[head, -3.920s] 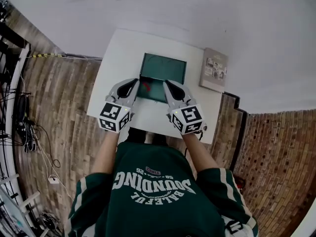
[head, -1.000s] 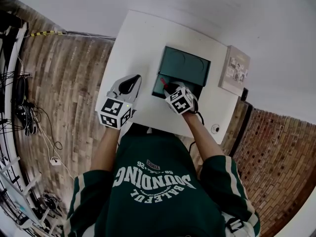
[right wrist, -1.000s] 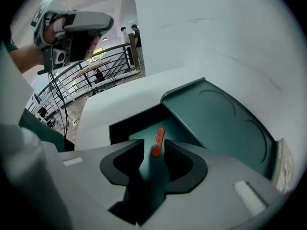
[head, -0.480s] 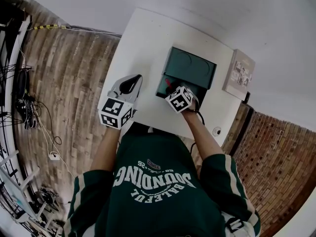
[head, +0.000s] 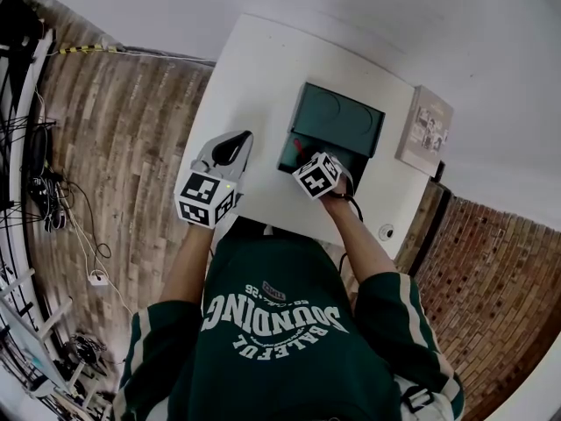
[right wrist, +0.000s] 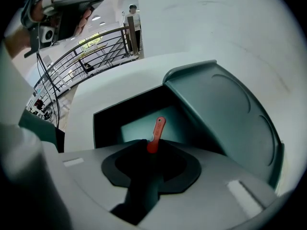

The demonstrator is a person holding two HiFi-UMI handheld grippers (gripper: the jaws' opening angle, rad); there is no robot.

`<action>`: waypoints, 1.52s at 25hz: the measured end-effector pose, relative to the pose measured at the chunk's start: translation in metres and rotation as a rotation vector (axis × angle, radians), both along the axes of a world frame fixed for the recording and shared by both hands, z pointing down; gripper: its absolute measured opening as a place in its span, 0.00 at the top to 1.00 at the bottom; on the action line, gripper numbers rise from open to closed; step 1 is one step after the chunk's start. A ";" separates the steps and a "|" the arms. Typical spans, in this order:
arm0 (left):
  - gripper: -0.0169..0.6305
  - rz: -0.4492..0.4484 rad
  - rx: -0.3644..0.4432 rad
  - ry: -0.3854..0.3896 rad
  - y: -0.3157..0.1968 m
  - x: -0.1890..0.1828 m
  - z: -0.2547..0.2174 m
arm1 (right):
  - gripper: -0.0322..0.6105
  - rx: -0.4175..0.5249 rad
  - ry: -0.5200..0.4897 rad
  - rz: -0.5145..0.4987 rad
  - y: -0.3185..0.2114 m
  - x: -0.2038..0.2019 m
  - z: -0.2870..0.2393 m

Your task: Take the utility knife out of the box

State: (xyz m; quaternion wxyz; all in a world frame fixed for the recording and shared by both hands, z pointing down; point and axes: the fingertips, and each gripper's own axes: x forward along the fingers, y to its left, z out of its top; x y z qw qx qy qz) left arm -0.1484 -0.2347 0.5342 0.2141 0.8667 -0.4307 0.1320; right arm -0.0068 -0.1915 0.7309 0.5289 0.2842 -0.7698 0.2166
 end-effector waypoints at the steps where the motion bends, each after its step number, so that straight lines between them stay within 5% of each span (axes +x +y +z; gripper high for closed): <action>1: 0.89 0.001 0.000 -0.001 0.000 0.000 0.000 | 0.83 -0.002 -0.004 0.006 0.000 0.000 0.000; 21: 0.89 0.034 0.028 -0.003 0.002 0.010 -0.011 | 0.83 0.072 -0.095 0.064 0.007 -0.003 -0.038; 38: 0.89 0.144 0.107 -0.010 -0.015 0.063 -0.039 | 0.83 0.368 -0.342 0.279 -0.025 0.046 -0.173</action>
